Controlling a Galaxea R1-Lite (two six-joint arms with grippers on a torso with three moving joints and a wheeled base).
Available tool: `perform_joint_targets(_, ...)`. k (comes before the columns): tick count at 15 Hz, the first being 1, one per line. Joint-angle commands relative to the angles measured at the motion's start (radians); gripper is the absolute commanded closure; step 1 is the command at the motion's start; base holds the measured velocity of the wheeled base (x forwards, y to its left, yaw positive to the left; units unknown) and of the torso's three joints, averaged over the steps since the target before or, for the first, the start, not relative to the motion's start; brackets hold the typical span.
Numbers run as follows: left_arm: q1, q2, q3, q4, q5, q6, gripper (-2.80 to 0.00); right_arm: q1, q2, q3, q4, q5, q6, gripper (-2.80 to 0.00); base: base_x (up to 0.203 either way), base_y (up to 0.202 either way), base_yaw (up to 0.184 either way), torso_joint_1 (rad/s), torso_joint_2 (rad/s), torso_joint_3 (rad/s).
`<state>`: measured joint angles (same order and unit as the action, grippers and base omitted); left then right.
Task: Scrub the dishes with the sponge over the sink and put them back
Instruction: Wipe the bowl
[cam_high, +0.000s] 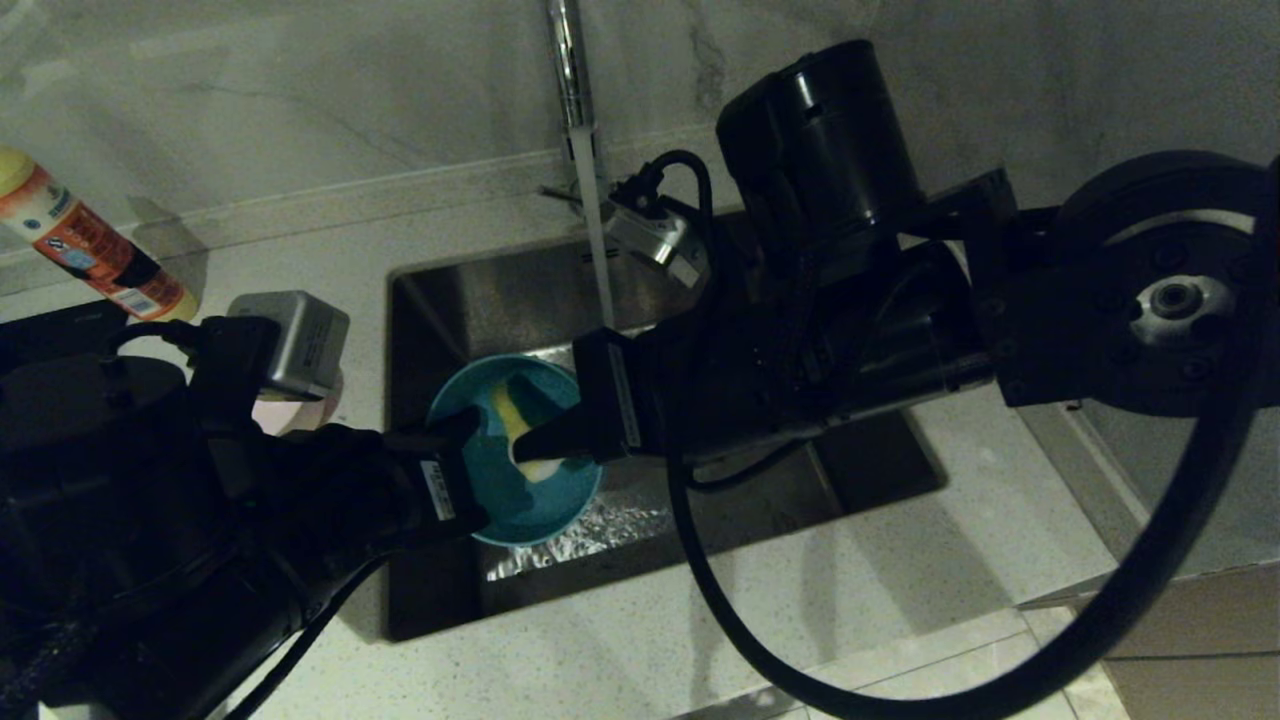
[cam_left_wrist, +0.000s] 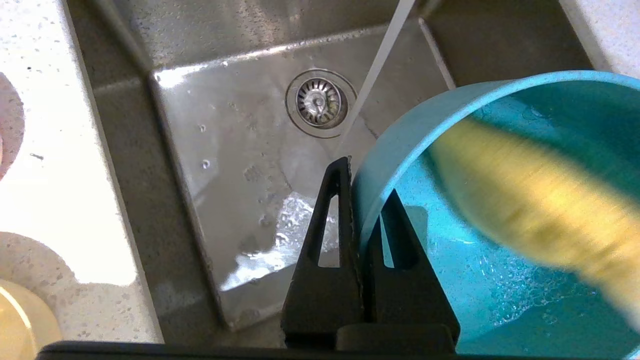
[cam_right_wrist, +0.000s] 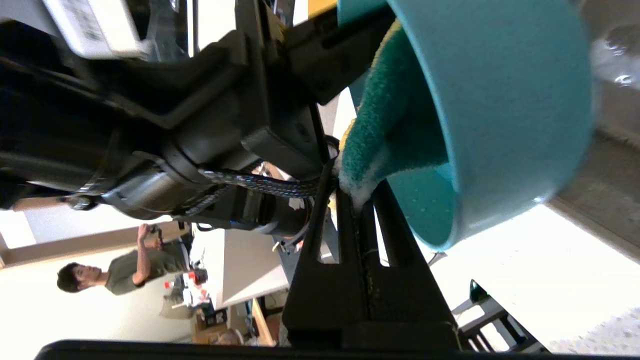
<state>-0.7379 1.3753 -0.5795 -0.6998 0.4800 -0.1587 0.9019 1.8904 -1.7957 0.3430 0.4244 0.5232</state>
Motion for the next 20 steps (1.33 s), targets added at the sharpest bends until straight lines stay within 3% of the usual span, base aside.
perform_joint_targets(1, 0.000, -0.002, 0.006, -0.004, 0.003, -0.002, 0.00, -0.001, -0.042, 0.011, 0.003, 0.002, 0.004, 0.00, 0.000, 0.000, 0.000, 0.000, 0.00, 0.000)
perform_joint_targets(11, 0.003, 0.005, -0.019, -0.003, 0.011, -0.003, 0.00, 0.017, -0.114, 0.179, 0.002, 0.000, 0.000, 0.00, 0.000, 0.000, 0.000, 0.000, 0.00, 0.000)
perform_joint_targets(16, 0.005, 0.019, -0.059, 0.006, 0.014, -0.002, 0.00, 0.084, -0.108, 0.177, -0.001, -0.001, -0.001, 0.00, 0.000, 0.000, 0.000, 0.000, 0.00, 0.000)
perform_joint_targets(20, 0.032, 0.039, -0.054, -0.004, 0.017, -0.013, 0.00, 0.078, -0.238, 0.204, 0.003, -0.003, -0.001, 0.00, 0.000, 0.000, 0.000, 0.000, 0.00, 0.000)
